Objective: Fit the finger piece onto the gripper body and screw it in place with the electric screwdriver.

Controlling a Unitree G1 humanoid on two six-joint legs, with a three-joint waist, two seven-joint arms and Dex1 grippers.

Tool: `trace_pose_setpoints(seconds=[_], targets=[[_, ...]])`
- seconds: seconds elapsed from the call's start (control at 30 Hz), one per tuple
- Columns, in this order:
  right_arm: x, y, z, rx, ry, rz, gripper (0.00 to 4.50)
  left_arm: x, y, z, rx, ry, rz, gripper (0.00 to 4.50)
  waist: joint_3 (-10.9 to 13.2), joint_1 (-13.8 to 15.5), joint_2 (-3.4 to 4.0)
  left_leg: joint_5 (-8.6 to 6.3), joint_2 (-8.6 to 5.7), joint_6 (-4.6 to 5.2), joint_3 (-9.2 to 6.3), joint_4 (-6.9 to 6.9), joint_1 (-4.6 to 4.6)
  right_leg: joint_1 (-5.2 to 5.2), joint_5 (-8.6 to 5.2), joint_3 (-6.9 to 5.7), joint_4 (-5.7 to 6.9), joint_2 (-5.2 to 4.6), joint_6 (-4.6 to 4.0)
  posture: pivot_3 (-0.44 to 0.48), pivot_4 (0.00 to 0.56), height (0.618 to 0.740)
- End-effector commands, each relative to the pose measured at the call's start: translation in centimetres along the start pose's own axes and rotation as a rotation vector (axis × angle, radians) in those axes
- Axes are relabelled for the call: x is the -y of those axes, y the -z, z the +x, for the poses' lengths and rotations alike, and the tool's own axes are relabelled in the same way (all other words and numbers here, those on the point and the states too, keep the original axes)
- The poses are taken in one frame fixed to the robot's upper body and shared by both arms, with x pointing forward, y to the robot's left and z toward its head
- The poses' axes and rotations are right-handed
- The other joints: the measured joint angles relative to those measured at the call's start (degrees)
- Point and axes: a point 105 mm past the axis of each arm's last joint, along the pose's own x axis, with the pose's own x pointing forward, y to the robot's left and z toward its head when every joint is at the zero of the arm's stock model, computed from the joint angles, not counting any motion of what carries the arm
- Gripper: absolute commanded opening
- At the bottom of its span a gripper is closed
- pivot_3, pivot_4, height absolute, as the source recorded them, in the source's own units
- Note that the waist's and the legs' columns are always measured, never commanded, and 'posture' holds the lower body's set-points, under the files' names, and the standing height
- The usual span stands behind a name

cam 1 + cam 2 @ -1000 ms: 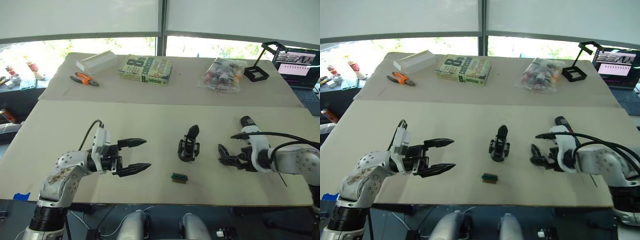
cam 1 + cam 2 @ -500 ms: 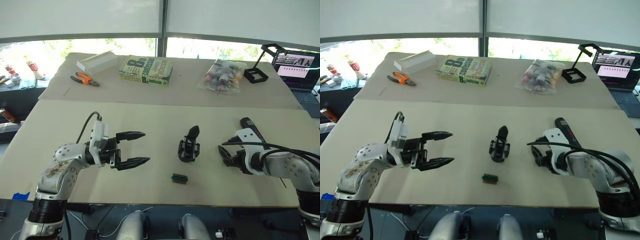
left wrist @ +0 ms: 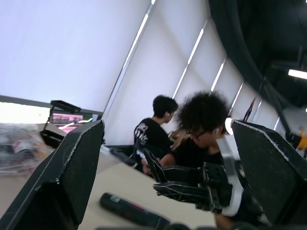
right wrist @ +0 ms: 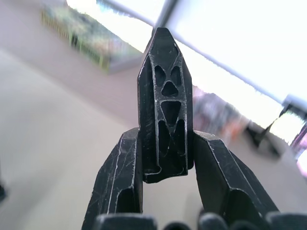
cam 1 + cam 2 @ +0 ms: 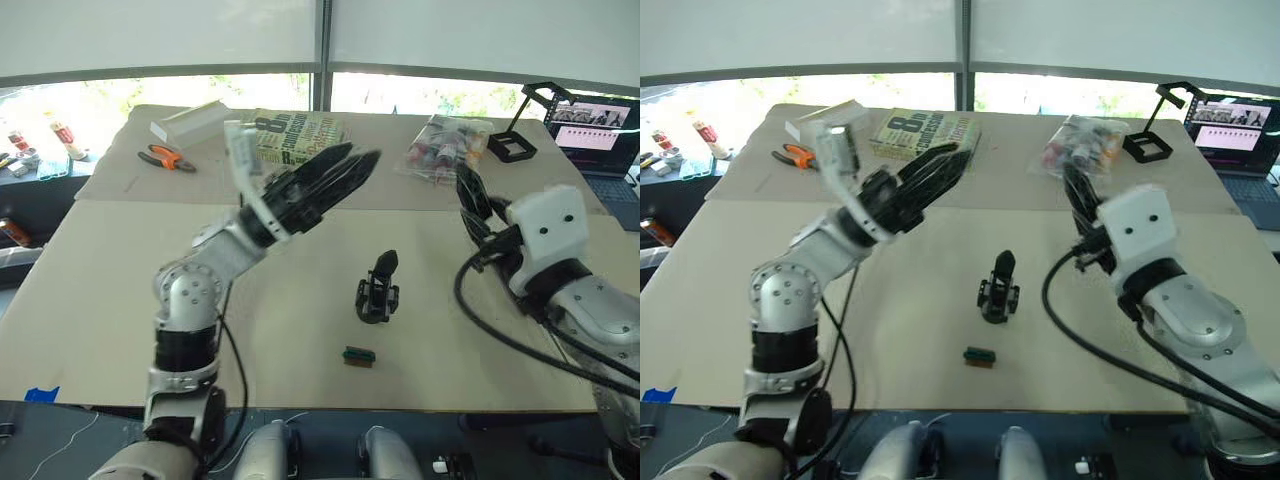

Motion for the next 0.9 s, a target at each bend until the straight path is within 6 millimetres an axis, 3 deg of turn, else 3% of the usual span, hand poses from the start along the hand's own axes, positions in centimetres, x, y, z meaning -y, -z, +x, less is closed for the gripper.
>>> trace_pose_setpoints(seconds=[0.03,0.2,0.43,0.53,0.77,0.8,0.9], targets=[[-0.7,-2.9,0.5,0.130,0.048,-0.093,1.11,0.8,0.3,1.9,0.017,0.013,-0.076,4.50,0.00,0.04,0.00,0.01,0.00,-0.02,0.01,0.00,0.02,0.00,0.00,0.00,0.02,0.02,0.00,0.000,0.150,0.740],[-2.9,-4.5,1.6,0.202,0.005,-0.188,1.11,0.5,1.5,3.6,0.030,-0.011,-0.175,4.50,0.00,0.16,0.00,0.04,-0.03,-0.05,0.04,0.00,0.03,0.00,-0.01,-0.01,0.01,0.05,-0.01,0.000,0.150,0.740],[-3.3,-5.2,2.2,0.229,0.013,-0.199,1.11,0.7,2.8,4.7,0.033,-0.032,-0.268,4.50,0.01,0.18,-0.02,0.04,-0.10,-0.03,0.03,0.00,0.01,0.01,-0.01,-0.03,-0.04,0.02,-0.01,0.000,0.150,0.740],[-3.2,-5.3,2.2,0.233,0.014,-0.204,1.11,0.8,2.8,4.8,0.045,-0.034,-0.276,3.67,0.01,0.16,-0.02,0.05,-0.10,-0.03,0.03,0.00,0.01,0.01,-0.01,-0.04,-0.04,0.02,-0.01,0.000,0.150,0.740],[-3.5,-5.7,2.4,0.245,-0.004,-0.212,1.11,0.4,2.2,5.0,0.082,-0.048,-0.264,0.27,0.01,0.19,-0.02,0.05,-0.10,-0.03,0.03,0.00,0.01,0.01,-0.01,-0.05,-0.04,0.02,-0.02,0.000,0.150,0.740],[-3.5,-5.7,2.4,0.245,-0.009,-0.212,1.11,0.4,2.2,5.0,0.084,-0.047,-0.263,0.06,0.02,0.23,-0.01,0.05,-0.11,-0.03,0.03,0.00,0.01,0.01,-0.01,-0.06,-0.04,0.02,-0.02,0.000,0.150,0.740],[-3.8,-5.4,2.3,0.234,-0.046,-0.170,1.11,-0.1,1.7,4.9,0.118,-0.078,-0.263,0.05,0.02,0.22,-0.02,0.05,-0.14,-0.03,0.03,0.00,0.01,0.02,-0.01,-0.06,-0.06,0.00,-0.01,0.000,0.150,0.740]])
